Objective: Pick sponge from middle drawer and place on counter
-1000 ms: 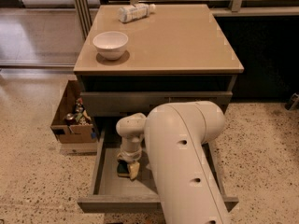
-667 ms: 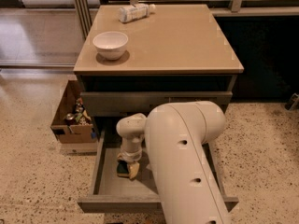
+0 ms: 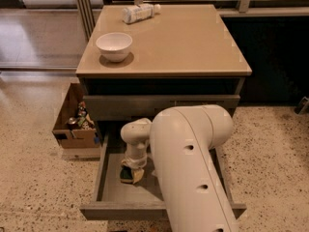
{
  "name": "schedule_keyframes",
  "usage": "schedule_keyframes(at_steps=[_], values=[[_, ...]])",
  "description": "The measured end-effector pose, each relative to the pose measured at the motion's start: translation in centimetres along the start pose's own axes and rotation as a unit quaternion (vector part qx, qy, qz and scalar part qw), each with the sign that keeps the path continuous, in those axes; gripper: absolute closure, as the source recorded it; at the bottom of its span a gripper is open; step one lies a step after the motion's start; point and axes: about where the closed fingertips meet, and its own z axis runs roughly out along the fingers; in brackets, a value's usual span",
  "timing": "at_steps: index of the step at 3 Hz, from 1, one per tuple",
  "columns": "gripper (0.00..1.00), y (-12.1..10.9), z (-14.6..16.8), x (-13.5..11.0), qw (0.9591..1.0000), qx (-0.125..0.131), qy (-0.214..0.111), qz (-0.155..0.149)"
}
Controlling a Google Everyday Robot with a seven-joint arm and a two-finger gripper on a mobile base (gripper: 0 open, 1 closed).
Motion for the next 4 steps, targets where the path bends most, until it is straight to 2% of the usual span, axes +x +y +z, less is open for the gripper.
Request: schedule_keyframes(at_steps=[1, 2, 4], values=[[1.00, 0.3, -0.9, -0.2, 1.0000, 0.000, 0.001, 0.000], [1.00, 2.5, -4.0, -0.1, 0.9999, 0.002, 0.013, -0.001], [1.00, 7.4, -10.9, -0.2, 0.9989, 0.017, 0.040, 0.019]])
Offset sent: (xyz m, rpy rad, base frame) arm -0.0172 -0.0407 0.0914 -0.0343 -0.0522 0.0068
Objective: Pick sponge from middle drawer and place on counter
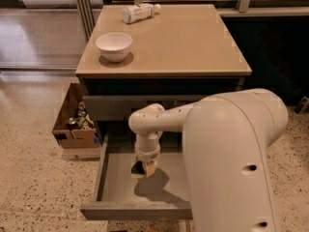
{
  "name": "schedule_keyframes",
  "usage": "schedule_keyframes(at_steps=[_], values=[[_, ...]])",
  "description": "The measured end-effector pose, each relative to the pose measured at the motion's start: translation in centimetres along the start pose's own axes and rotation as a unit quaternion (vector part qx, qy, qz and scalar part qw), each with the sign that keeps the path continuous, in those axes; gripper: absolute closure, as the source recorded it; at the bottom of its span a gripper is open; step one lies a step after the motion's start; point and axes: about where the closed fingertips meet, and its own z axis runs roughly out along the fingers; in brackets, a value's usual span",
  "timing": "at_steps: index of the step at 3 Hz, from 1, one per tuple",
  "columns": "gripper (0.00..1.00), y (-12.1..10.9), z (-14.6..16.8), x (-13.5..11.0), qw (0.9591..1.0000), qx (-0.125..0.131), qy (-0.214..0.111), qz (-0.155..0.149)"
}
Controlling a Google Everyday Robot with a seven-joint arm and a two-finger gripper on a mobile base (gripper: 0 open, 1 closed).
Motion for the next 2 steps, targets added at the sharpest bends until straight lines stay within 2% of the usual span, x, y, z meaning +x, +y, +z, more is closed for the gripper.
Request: schedule_keyframes(at_steps=[1, 2], values=[[1.00, 2.11, -4.86, -0.02, 0.9997, 0.006, 0.020, 0.016], [1.00, 2.12, -4.87, -0.02, 0.9997, 0.006, 0.020, 0.016]])
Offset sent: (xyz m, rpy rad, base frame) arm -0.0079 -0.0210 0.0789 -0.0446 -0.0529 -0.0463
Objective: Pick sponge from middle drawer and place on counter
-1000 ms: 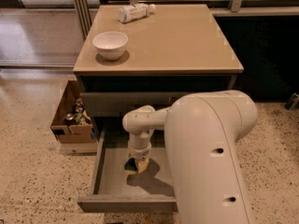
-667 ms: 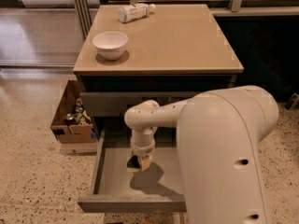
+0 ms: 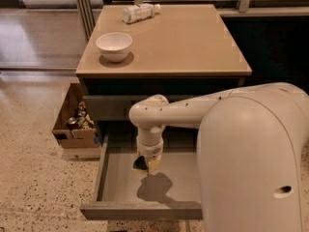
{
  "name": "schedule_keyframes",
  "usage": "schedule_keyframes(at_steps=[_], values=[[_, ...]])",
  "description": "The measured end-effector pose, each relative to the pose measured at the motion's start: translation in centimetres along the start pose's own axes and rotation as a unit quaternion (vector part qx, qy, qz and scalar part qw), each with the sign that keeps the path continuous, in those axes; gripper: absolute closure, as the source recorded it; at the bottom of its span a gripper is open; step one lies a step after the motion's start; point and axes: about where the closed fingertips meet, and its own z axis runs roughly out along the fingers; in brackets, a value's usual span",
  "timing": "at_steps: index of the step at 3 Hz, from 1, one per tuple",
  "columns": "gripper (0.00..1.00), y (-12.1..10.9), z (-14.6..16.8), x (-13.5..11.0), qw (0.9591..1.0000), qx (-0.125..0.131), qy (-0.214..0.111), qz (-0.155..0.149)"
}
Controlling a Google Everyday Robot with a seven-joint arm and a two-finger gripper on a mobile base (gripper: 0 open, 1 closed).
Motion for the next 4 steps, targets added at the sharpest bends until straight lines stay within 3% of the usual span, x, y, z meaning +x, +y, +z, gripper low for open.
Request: schedule_keyframes(at_steps=[2, 4], values=[[1.00, 2.2, -3.5, 1.6, 0.9997, 0.014, 0.014, 0.016], [1.00, 6.0, -9.5, 3.4, 0.9966, 0.076, 0.018, 0.027]])
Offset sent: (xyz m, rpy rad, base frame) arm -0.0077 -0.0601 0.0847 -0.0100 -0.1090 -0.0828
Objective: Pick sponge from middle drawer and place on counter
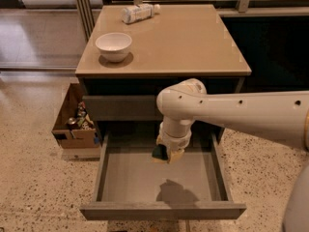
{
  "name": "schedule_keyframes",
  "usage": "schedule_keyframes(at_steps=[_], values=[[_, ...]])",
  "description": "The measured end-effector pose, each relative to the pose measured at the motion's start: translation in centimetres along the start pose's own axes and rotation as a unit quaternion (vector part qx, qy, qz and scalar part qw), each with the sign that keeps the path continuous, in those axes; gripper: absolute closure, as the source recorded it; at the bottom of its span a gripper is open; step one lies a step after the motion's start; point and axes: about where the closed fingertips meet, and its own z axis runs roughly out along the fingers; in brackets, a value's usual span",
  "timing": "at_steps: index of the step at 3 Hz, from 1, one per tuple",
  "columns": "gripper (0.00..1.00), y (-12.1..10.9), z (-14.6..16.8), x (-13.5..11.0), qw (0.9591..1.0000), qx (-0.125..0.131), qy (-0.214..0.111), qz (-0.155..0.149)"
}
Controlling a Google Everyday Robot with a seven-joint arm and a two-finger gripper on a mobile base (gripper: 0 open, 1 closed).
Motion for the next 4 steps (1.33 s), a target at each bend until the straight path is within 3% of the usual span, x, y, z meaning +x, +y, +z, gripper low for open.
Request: schedule_keyframes(at_steps=[2, 4], values=[[1.00, 1.9, -4.3, 3.0, 0.9982, 0.056, -0.022, 0.006], [1.00, 5.0, -8.2, 7.4, 0.9982, 0.058, -0.017, -0.004]])
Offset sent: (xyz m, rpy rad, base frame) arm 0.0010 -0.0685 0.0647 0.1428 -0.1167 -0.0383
